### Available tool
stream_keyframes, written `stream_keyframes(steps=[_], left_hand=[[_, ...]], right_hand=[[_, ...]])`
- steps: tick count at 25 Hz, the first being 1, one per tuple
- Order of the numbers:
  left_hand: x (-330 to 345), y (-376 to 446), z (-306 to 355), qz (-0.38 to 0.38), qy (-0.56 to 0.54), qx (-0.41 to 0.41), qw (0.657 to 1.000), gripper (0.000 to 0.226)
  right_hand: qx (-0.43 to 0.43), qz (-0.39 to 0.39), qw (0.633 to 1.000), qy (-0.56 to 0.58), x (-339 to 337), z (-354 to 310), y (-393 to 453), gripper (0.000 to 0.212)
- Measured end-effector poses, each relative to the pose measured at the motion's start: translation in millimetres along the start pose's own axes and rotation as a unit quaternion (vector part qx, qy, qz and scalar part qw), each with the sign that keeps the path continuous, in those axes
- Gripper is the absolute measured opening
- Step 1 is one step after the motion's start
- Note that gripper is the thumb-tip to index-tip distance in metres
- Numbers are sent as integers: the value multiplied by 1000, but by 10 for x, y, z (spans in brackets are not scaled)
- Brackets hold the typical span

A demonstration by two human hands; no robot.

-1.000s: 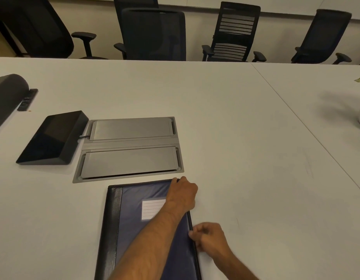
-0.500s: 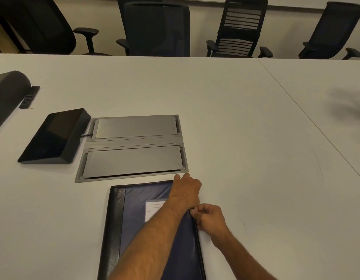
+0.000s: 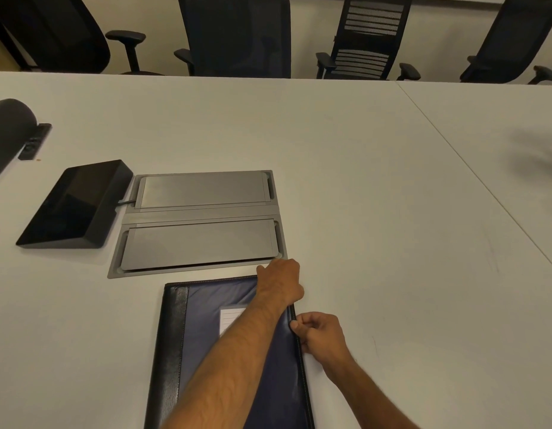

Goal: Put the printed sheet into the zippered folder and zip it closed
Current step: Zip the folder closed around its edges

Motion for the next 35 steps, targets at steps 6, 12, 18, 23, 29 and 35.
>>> stream_keyframes(steps=[6,12,18,23,29,35], left_hand=[[25,24,18,-2,4,12,1000,23],[112,-70,160,-6,103,54,993,20],[160,-96,185,-47,100,77,991,11],[150,-85,200,-55,142,108,983,11],[-99,48,86,18,121,88,989,15],[-164,173,-266,43,-130,-50,989,16]], right_hand=[[-34,13,999,-2,20,-21,-46,13],[-38,28,999,10,1,-2,-30,14],[-62,50,997,26,6,-17,-82,17],[-70,38,997,5,8,-27,-99,17],[-65,42,997,-14,22,-42,-118,16],[-53,46,997,-22,19,-25,-107,15]])
Point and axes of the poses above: each hand's wrist, its own y-axis towards the middle knuckle, its own x-axis out of the palm, z = x × y, the point moved 5 cm from there along y, towards the middle knuckle, and after that the axes turned 14 degrees about -z, right-handed, at the moved point
